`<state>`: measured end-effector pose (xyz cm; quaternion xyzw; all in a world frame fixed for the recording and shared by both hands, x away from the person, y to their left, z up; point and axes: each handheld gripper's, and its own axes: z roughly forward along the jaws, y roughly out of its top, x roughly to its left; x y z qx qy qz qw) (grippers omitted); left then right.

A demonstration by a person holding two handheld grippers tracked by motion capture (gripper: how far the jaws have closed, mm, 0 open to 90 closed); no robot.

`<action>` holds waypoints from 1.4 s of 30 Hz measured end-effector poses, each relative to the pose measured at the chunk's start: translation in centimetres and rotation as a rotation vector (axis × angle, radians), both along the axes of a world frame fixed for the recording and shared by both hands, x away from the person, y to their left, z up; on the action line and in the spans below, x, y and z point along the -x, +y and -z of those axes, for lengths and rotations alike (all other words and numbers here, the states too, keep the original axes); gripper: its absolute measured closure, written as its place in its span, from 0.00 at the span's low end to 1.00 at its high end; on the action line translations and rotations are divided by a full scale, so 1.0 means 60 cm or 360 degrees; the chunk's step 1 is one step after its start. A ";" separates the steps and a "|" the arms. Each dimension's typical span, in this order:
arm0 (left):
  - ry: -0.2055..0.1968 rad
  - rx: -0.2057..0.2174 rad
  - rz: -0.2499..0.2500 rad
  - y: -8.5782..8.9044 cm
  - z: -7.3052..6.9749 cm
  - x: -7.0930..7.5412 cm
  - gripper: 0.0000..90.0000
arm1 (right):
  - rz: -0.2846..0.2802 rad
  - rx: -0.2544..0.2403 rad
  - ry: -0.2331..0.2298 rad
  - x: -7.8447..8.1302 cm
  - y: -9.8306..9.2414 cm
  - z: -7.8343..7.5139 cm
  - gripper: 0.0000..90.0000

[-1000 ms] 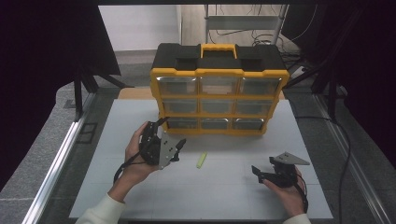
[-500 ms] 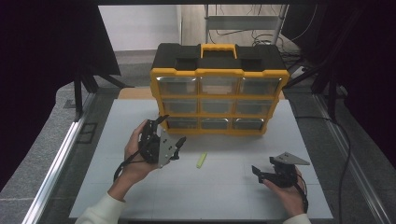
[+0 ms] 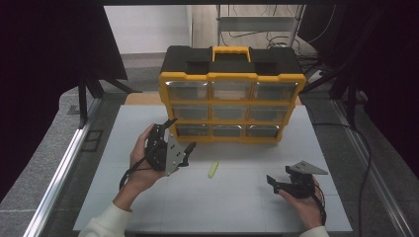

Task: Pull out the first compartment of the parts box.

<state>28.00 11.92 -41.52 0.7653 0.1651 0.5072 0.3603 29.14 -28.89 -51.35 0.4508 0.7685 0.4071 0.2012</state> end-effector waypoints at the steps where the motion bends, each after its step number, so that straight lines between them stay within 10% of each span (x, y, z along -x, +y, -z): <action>1: -0.0001 0.0000 0.0000 0.000 0.000 0.000 0.14 | 0.0000 0.0000 0.0000 0.000 0.000 0.000 0.18; 42: -0.0051 0.0017 0.0022 0.002 -0.020 0.000 0.14 | 0.0005 0.0003 0.0003 0.000 -0.001 0.000 0.18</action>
